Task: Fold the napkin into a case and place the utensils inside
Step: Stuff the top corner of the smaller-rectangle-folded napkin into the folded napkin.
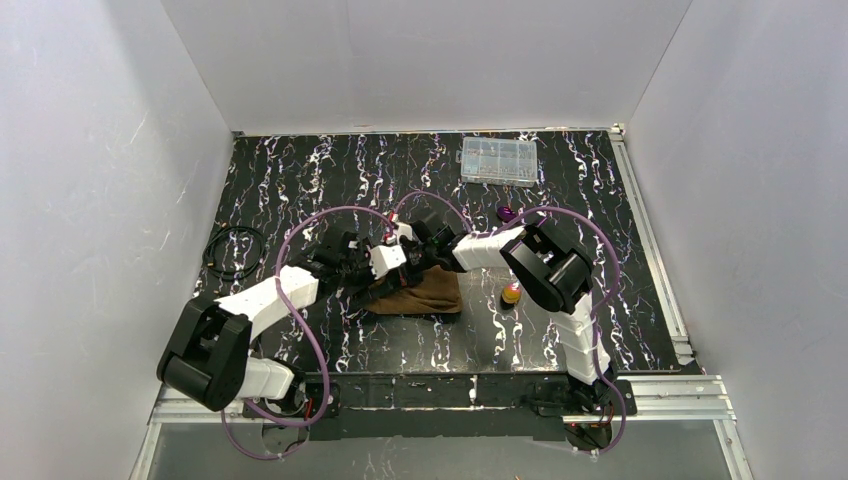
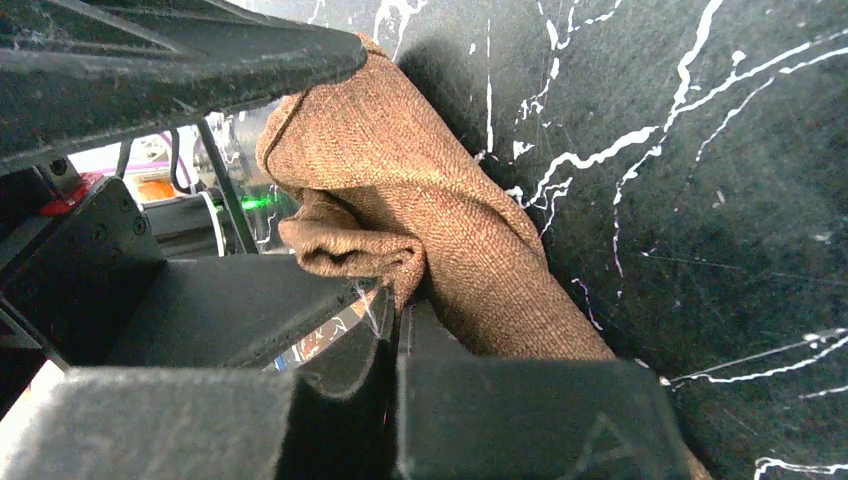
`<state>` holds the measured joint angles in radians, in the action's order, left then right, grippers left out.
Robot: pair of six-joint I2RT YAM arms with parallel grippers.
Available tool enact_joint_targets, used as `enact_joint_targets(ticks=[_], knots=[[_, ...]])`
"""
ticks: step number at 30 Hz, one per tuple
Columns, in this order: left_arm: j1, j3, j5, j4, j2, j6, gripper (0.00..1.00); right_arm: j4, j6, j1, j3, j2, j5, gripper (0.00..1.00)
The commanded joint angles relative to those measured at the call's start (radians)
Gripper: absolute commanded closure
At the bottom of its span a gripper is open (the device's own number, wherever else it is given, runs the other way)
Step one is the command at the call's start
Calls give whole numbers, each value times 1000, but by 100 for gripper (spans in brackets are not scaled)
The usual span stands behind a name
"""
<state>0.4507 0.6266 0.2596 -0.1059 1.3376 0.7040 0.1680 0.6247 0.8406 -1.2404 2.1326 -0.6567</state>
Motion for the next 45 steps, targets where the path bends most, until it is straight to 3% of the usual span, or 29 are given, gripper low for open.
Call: enact_joint_targets(ticks=[1,5,10,15,19,28,33,42,44,45], knots=[[-5,10,-54,-31,-2,39,30,-104,-33,19,69,29,43,99],[-6,30,-57,-22,9,11,35,-96,-31,20,73,30,33,99],[-14,52,-69,-20,14,-6,52,-88,-33,19,86,26,24,99],[-21,90,-63,-53,14,-31,54,-77,-32,20,85,25,12,99],[-21,80,-35,-60,15,-19,67,-78,-28,19,75,18,0,99],[-18,106,13,-105,-4,-52,69,-149,-33,17,-11,41,3,99],[-18,126,37,-117,-12,-70,75,-213,-33,13,-41,37,28,99],[-14,106,98,-139,-39,-80,97,-300,-40,14,-131,46,50,99],[-14,100,93,-141,-43,-75,97,-317,-45,13,-146,47,56,99],[-14,99,91,-144,-44,-78,92,-322,-45,13,-151,49,57,99]])
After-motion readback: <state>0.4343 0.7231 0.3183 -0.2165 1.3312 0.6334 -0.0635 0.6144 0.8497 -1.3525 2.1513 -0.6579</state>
